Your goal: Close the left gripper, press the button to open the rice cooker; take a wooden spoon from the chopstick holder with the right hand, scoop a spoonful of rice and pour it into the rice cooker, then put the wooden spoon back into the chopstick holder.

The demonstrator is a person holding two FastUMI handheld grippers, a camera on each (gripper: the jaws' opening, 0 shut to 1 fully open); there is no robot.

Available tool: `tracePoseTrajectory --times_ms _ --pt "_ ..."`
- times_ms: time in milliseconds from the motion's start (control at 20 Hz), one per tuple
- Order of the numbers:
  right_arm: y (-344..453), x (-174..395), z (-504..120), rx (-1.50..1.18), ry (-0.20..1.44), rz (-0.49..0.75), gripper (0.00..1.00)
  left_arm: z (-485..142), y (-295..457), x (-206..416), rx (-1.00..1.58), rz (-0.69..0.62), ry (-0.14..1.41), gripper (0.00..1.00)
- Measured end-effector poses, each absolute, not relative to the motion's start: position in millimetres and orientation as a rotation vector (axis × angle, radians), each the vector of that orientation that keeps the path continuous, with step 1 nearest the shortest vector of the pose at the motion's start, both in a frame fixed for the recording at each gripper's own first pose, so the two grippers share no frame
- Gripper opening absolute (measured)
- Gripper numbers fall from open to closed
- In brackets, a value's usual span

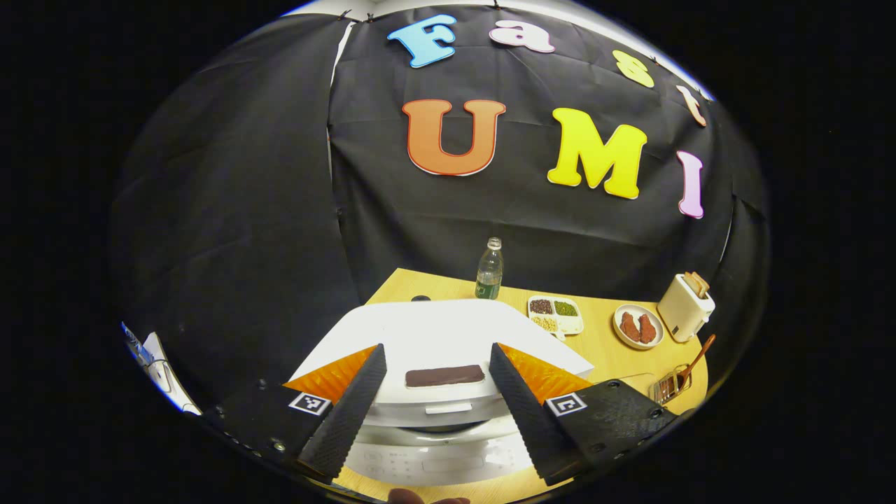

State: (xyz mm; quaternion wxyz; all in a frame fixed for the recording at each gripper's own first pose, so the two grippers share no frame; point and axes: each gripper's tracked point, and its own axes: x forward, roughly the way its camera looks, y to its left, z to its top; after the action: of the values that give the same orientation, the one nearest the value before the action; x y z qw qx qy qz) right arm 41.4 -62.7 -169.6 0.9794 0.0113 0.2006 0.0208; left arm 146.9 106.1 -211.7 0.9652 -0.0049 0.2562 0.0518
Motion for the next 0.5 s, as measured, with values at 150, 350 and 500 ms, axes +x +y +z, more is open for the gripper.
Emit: tracePoseTrajectory --times_ms 150,350,500 --pt "-61 42 -177 0.014 0.428 0.057 1.0 -236 104 139 -0.011 0.11 0.546 0.97" --pt "-61 49 -176 0.011 0.432 0.069 1.0 -257 102 129 -0.006 0.123 0.6 0.97" --pt "-59 56 -179 0.011 0.44 0.078 1.0 -261 96 128 0.003 0.125 0.608 0.97"
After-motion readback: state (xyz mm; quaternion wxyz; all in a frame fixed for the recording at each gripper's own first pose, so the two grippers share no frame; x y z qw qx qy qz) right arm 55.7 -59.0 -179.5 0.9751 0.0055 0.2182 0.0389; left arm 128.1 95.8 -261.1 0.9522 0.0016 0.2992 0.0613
